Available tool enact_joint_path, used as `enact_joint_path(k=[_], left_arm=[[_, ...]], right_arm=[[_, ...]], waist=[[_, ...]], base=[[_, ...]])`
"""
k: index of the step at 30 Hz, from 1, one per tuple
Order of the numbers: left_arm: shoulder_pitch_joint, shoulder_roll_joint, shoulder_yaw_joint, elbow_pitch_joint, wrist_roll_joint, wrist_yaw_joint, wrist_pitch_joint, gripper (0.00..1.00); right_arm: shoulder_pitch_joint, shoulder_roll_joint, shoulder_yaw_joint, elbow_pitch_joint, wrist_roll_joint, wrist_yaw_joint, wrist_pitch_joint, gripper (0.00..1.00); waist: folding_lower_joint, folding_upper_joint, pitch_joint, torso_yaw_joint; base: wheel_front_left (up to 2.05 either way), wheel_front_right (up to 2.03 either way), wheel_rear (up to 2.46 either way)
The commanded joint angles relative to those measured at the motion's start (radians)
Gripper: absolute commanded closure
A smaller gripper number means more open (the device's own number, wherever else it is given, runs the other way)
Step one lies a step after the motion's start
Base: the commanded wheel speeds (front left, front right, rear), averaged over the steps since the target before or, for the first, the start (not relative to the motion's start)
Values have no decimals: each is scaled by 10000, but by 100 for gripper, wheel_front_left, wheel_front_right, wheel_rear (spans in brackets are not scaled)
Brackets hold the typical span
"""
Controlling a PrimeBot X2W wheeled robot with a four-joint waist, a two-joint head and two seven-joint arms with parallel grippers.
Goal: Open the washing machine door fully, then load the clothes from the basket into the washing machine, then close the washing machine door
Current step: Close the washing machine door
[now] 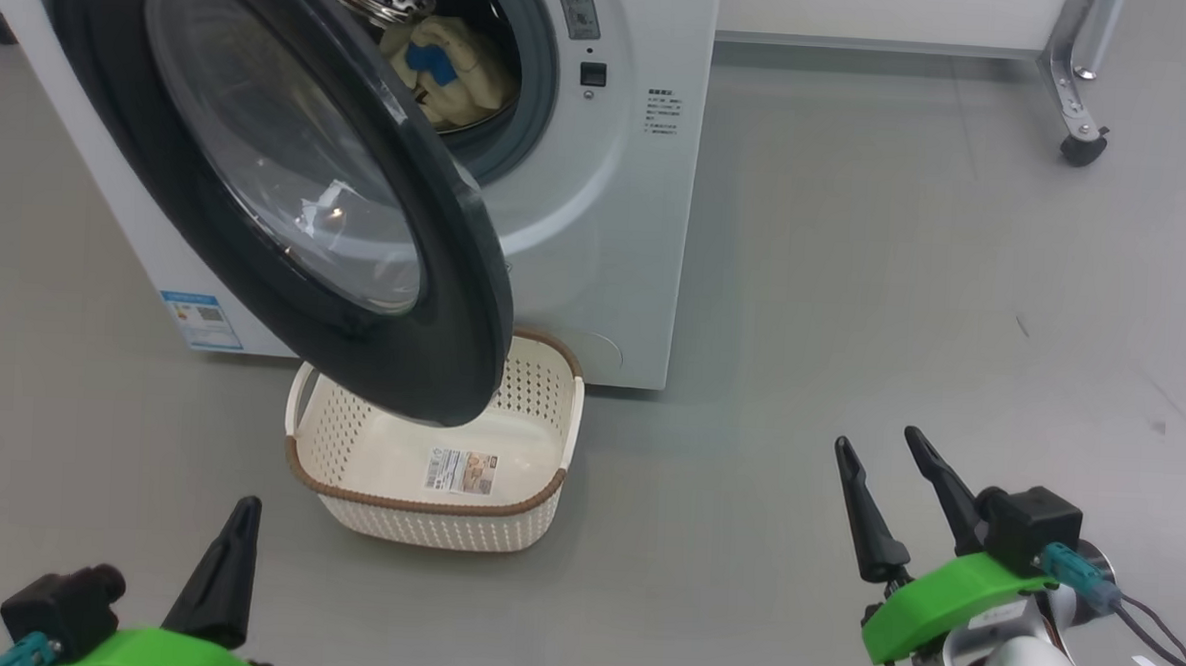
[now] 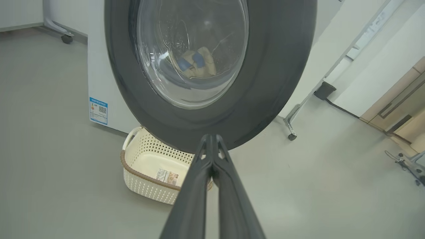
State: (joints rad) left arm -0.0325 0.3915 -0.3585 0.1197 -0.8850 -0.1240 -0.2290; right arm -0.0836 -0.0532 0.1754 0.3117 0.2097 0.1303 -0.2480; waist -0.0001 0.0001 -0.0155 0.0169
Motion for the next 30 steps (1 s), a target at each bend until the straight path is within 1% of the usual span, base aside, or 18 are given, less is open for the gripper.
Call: enact_joint_path(k=[1,3,4,7,9,10,11,12,20,30], left_arm=[[-467,234,461,24,747,-61,-234,100],[-523,80,729,194,1690,69,-310,100],[-523,80,729,194,1690,69,-310,100],[-377,-350,1423,-71,3095,177,-321,100],[-162,-668,1748,-221,3750,149,-323,100],[-45,-823,1863,-231,3956,125,-324,97],[54,-929,1920,-214,4172,97,-324,61],[146,-1024,1938,-147,4337,70,-324,0],[268,-1509,2229,226,4740,-48,-326,0],[229,-1473,1984,236,4810,-65,-326,0]], right_arm=[[-153,30,151,-355,-80,4,-137,0],[-127,30,172,-351,-85,4,-137,0],[-127,30,172,-351,-85,4,-137,0],[-125,30,188,-341,-79,4,-137,0],[-124,30,189,-343,-62,4,-137,0],[-123,30,193,-341,-53,4,-137,0],[-121,30,200,-337,-44,4,-137,0],[-118,30,210,-330,-38,4,-137,0],[-129,30,273,-280,14,4,-137,0],[-182,30,328,-250,45,4,-137,0]], waist=[[1,-1,-76,103],[1,-1,-111,159],[1,-1,-111,159],[1,-1,-141,219],[1,-1,-162,249],[1,-1,-171,261],[1,-1,-180,271],[1,-1,-188,280],[1,-1,-217,304],[1,-1,-212,303]], base=[[0,0,0],[0,0,0],[0,0,0],[0,0,0],[0,0,0],[0,0,0],[0,0,0],[0,0,0],[0,0,0],[0,0,0]])
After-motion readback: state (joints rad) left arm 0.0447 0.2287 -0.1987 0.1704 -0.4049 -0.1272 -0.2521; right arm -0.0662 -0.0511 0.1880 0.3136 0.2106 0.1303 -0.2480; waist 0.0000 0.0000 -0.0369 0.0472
